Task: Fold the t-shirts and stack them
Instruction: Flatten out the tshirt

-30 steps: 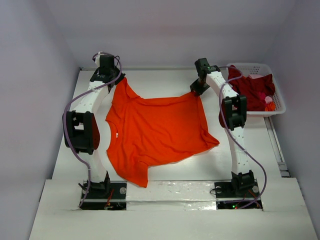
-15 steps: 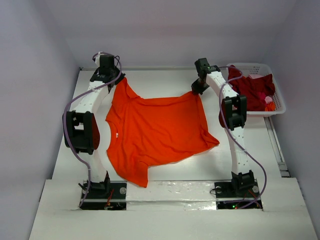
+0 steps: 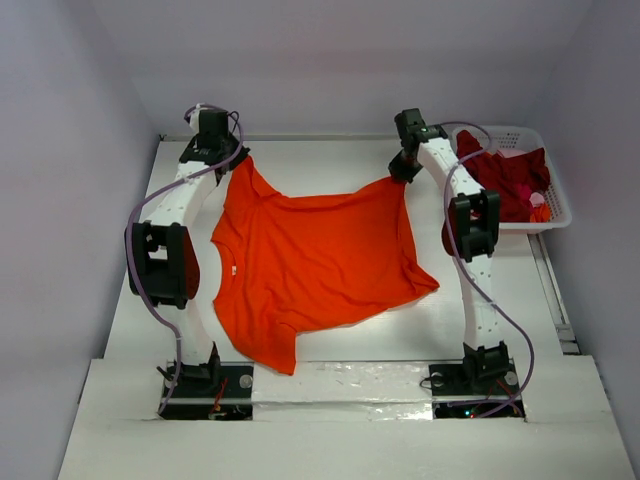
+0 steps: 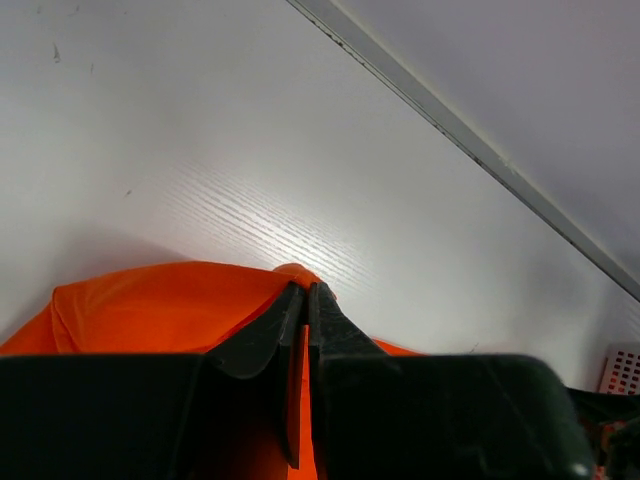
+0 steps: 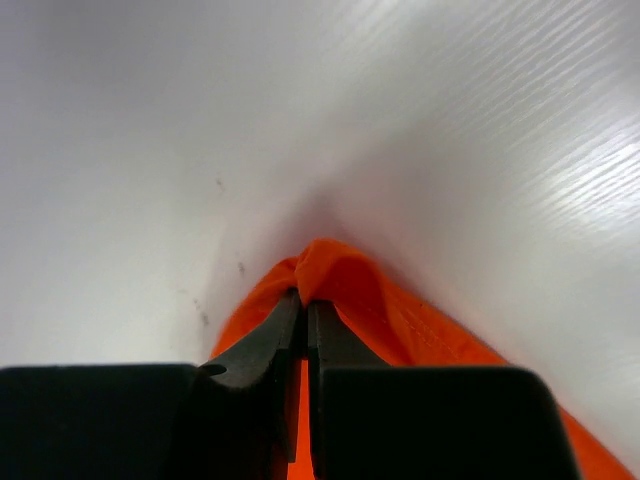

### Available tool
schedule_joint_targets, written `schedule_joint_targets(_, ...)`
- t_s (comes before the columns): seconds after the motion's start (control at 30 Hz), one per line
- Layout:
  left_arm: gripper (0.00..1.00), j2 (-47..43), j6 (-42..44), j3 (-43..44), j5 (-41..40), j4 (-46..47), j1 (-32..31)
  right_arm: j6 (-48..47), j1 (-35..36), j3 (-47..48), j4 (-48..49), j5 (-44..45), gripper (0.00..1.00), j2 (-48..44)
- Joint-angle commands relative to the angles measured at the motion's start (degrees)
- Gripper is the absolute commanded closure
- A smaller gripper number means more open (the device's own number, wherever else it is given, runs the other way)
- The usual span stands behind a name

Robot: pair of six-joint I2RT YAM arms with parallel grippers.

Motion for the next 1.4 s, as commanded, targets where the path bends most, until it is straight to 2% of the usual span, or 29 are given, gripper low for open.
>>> schedule_joint_targets(0.0,1.00,-4.1,0.3,3.3,-0.9,-0.1,0.2,-3.6,-1.7,3.3,1.0,1.8,1.00,-7.5)
schedule_joint_targets(0.2,1.00,-5.5,0.4,5.0,-1.3,-2.2,0.2,-7.7,-1.7,4.2,3.4,-5.5,1.00,-8.6)
schedule_joint_targets(0.5,1.00,-8.9,1.1,6.9,-2.3,-4.6,1.8,-13.4,-2.3,3.8,4.6,-8.7,1.00,-11.8)
schedule_joint_targets(0.8,1.00,-13.4,2.2,13.7,-2.4,-9.5,5.9,-17.4,-2.3,8.3,0.6,-1.9,1.00,-18.0)
schedule_joint_targets(1.0,1.00,-20.2,2.0,13.8,0.0,-9.4,6.4,-21.6,-3.3,7.3,1.2,-3.9,1.00,-25.6)
schedule_joint_targets(1.1,1.00,-24.1,1.8,11.2,3.0,-7.1,6.4,-22.7,-3.3,2.7,3.9,-5.5,1.00,-32.3)
schedule_joint_targets(1.23,1.00,-33.8,1.6,4.9,10.3,-4.5,6.4,-24.0,-3.3,-16.1,14.1,-10.2,1.00,-45.3)
schedule_joint_targets(1.37,1.00,-44.1,1.1,-0.9,17.5,-1.6,6.4,-25.5,-3.3,-30.6,20.2,-13.9,1.00,-59.0)
